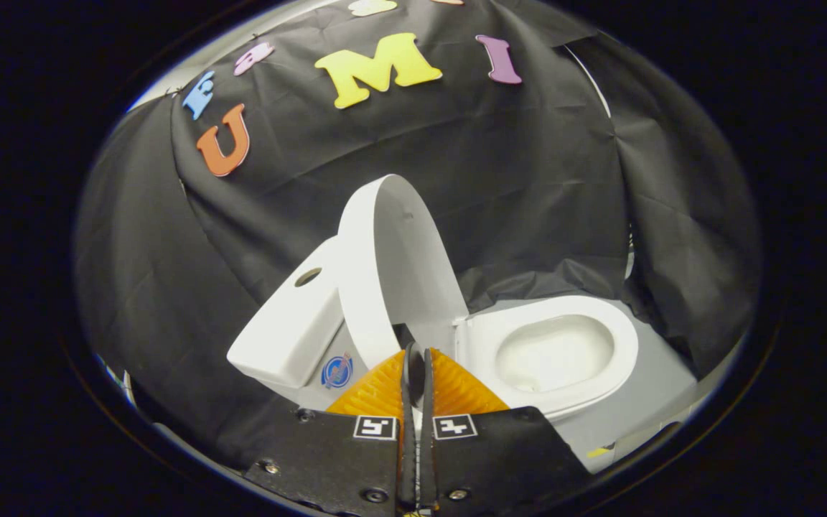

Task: Open the toilet lid.

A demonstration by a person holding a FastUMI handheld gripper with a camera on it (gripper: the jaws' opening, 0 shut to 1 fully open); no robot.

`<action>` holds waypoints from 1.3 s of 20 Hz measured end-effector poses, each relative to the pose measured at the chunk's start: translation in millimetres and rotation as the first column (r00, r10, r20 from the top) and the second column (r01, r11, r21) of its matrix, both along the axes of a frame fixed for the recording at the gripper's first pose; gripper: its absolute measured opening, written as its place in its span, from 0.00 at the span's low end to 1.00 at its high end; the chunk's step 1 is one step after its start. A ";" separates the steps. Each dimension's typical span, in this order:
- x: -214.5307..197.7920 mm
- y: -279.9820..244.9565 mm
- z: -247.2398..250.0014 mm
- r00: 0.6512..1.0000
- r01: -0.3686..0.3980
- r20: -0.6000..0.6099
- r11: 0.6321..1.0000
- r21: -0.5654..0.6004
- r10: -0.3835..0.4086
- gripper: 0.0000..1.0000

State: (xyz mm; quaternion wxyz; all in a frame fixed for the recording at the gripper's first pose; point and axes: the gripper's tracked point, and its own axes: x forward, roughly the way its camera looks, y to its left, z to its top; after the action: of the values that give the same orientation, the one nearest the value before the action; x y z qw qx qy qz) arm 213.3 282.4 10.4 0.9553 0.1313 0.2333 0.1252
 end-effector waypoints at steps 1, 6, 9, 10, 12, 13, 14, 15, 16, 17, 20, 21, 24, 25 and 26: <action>0.4 4.9 0.1 1.000 -0.005 0.001 1.000 -0.012 0.005 0.06; -0.6 25.2 -3.2 1.000 -0.018 0.015 0.994 -0.110 0.020 0.06; -0.1 36.5 -3.8 0.999 -0.028 0.026 0.982 -0.188 0.034 0.07; 0.8 35.5 -3.8 0.999 -0.018 0.028 0.975 -0.221 0.025 0.07; -0.7 35.9 -5.5 1.000 -0.003 0.002 0.959 -0.283 0.004 0.07; -1.8 34.9 -7.1 1.000 0.002 -0.010 0.950 -0.311 -0.005 0.08; -2.4 32.9 -7.3 1.000 0.004 -0.022 0.945 -0.326 -0.012 0.08; -3.4 30.8 -4.9 0.999 0.001 -0.036 0.950 -0.313 -0.013 0.08; -6.5 30.6 -3.3 0.999 -0.010 -0.048 0.964 -0.267 -0.003 0.09; -13.4 32.7 2.1 0.998 -0.032 -0.054 0.979 -0.200 0.022 0.13; -28.2 13.9 31.6 1.000 -0.028 0.008 0.993 -0.112 0.029 0.40; -35.0 2.5 44.4 0.998 -0.018 0.050 0.993 -0.115 0.024 0.55; -53.6 -37.0 87.1 0.984 0.006 0.178 0.995 -0.096 0.011 0.74; -61.0 -48.7 99.2 0.976 0.004 0.217 0.996 -0.092 0.017 0.77; -66.9 -65.2 108.2 0.968 0.014 0.250 0.995 -0.097 0.011 0.79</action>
State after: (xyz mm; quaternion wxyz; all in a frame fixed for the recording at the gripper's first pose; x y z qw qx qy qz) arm 146.4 217.2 118.6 0.9826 0.0674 0.1165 0.1283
